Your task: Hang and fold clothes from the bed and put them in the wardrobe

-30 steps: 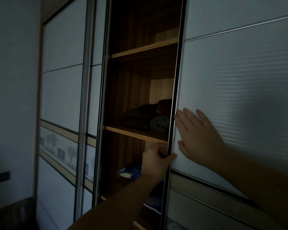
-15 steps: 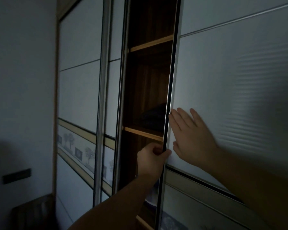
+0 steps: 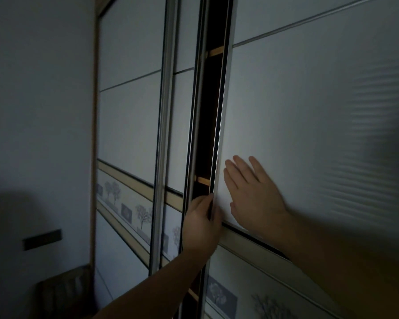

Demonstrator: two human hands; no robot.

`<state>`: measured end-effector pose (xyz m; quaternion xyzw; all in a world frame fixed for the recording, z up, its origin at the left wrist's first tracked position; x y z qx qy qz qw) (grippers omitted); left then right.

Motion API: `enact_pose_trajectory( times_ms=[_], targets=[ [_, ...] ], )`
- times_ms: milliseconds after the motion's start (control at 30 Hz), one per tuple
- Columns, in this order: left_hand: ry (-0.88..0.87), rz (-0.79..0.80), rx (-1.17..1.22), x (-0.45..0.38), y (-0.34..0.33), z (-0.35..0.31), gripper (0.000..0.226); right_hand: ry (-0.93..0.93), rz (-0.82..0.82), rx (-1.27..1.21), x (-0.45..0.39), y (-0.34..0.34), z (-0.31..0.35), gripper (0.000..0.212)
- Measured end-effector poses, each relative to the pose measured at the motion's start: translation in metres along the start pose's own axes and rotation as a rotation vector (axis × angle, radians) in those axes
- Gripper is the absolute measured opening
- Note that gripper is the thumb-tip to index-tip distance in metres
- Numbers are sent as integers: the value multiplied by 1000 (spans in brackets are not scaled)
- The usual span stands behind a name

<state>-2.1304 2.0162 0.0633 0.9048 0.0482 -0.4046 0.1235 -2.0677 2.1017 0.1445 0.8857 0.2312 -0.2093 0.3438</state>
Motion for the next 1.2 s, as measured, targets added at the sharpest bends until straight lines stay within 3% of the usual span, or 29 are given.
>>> enact_pose_trajectory(
  times_ms=[133, 300, 800, 933, 1067, 1200],
  targets=[
    [-155, 134, -181, 6, -8, 11, 45, 31, -14, -63, -8, -10, 21, 72],
    [-79, 305, -176, 4, -14, 28, 64, 86, 5, -53, -11, -20, 45, 68],
    [-43, 362, -234, -10, -6, 56, 70, 133, 24, -101, -25, -27, 56, 70],
    [-36, 385, -279, -11, -3, 48, 70, 75, -45, -267, -16, -26, 55, 65],
    [69, 429, -362, 3, 4, 44, 73, 84, -39, -457, 18, -27, 58, 74],
    [162, 422, -488, 36, 20, 22, 73, 47, -17, -712, 67, -15, 48, 62]
  ],
)
Point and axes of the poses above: each hand's wrist, its own x-axis away from the middle knuckle, its own y-axis out of the back of the hand, z = x × y, the point moved 7 cm from there along -x, towards the middle knuckle, and after that the axes turned 3 degrees about y, right-handed, at the moved point
